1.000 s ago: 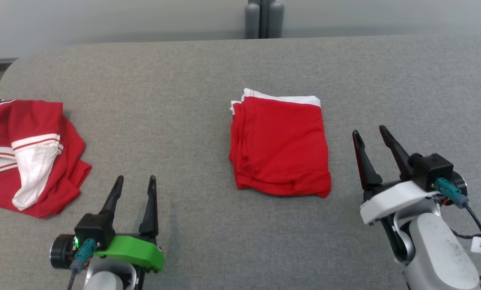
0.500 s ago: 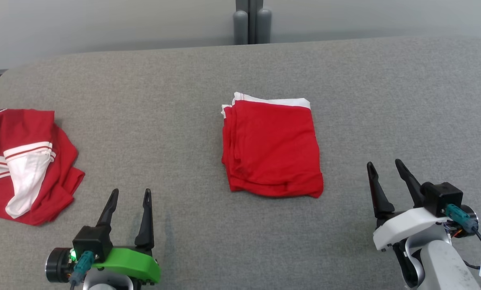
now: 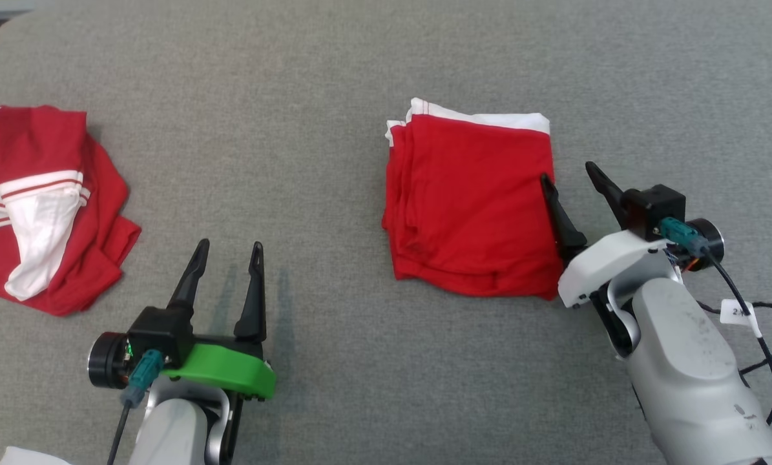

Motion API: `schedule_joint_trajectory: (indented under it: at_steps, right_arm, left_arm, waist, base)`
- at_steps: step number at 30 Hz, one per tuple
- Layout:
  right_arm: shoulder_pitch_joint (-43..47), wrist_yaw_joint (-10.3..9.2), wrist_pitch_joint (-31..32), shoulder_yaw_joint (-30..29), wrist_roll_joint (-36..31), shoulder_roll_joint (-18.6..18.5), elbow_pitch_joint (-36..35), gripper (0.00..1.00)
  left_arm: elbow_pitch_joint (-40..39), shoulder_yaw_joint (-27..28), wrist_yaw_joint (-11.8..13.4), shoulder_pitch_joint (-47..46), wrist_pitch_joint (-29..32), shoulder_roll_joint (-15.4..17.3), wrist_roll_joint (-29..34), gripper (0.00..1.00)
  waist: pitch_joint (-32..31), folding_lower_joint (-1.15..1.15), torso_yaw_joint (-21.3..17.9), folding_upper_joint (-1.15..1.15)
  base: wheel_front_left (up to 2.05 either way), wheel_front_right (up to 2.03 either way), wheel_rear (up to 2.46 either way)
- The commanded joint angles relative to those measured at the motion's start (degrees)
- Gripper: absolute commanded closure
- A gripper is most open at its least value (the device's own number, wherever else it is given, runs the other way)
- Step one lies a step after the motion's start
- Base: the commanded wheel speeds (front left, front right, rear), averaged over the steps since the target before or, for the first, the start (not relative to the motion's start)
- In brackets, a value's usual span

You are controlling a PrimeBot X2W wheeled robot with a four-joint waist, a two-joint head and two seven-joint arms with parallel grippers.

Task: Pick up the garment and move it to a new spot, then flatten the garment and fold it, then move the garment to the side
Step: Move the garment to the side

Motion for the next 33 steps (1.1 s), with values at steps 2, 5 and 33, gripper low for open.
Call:
schedule_joint_trajectory:
  at_steps: [2,5,33]
  right_arm:
    - [-3.2,-0.09,-0.1,-0.1,-1.2,-0.3,4.4,0.0]
    - [-5.9,-0.09,-0.1,-0.4,-1.7,-0.3,9.9,0.15]
    - [4.0,-0.1,-0.1,3.2,6.0,-0.2,4.9,1.0]
  left_arm:
    - [0.1,-0.5,0.1,-2.0,0.0,0.1,-0.3,0.0]
    - [0.3,-1.2,0.1,-2.8,0.0,0.1,-0.5,0.0]
    - [-2.1,-10.3,0.1,0.3,0.0,4.2,-0.8,0.0]
  waist:
    - [4.8,0.0,3.5,0.0]
    - [5.7,0.0,4.1,0.0]
    - [-2.5,0.0,-30.2,0.0]
  base:
    - [0.0,0.0,0.0]
    - [0.0,0.0,0.0]
    - [0.0,0.0,0.0]
